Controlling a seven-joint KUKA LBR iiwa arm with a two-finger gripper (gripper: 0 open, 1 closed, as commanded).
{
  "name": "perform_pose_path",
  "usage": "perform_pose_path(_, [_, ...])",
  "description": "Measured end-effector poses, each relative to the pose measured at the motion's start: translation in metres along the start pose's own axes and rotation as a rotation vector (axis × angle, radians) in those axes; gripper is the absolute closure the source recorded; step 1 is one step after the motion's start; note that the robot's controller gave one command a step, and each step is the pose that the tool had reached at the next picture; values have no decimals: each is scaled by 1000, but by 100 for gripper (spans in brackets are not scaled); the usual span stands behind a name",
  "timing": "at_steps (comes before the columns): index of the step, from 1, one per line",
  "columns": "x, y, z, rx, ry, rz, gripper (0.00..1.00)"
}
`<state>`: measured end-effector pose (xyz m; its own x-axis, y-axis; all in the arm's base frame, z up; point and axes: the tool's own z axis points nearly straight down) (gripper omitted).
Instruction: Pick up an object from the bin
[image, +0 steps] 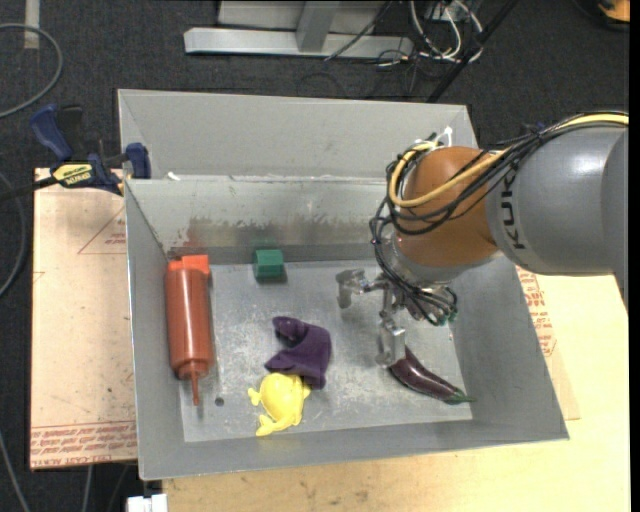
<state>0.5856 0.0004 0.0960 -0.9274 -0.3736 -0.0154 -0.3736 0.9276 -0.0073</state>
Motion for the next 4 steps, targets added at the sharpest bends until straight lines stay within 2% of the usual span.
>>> perform_pose_path(1, [-26, 56, -31, -1, -3, -9, 0])
perform_pose_path(2, [-37, 74, -41, -2, -5, -18, 0])
perform_pose_path(3, [46, 108, 5, -2, -3, -172, 100])
perform_pose_path(4, [46, 108, 5, -2, -3, -172, 100])
